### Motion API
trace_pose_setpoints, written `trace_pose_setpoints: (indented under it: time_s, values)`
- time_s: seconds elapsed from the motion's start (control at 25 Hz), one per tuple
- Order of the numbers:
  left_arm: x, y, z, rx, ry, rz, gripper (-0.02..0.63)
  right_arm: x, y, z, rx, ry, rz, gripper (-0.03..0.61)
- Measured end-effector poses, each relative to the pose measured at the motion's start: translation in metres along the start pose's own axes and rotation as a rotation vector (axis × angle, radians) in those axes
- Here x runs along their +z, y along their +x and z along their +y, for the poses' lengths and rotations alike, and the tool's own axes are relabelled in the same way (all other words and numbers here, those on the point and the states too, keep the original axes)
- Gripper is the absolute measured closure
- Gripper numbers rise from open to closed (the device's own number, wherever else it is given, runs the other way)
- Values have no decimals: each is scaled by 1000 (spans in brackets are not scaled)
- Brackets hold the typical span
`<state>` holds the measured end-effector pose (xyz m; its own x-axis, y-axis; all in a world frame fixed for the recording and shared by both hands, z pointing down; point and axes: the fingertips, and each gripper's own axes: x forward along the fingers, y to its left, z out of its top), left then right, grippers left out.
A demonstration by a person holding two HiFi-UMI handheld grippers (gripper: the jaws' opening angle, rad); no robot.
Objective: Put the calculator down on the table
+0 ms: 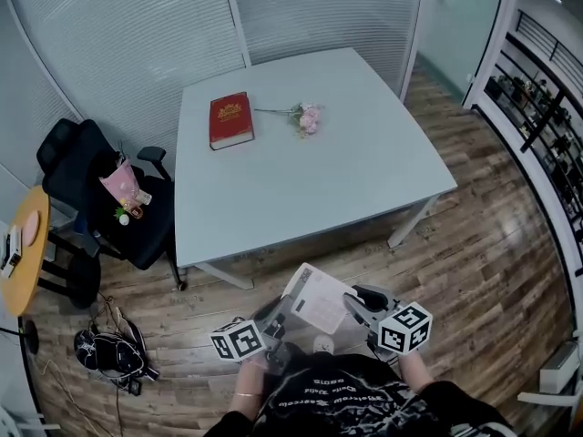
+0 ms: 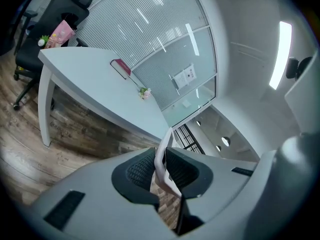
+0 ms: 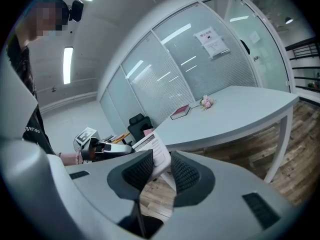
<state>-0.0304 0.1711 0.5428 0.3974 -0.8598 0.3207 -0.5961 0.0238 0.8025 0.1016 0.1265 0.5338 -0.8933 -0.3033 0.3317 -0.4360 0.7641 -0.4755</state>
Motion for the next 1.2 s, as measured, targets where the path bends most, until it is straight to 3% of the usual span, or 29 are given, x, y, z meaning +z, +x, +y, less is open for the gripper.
trace_pose_setpoints:
  time_s: [0.52,1.2]
  values:
    - [33,51,16,-11,4,49,538,20,28,-41,-55,41,-9,459]
    - [159,157,62,-89,35,173,537,98,134,-116,-186,85,-4,459]
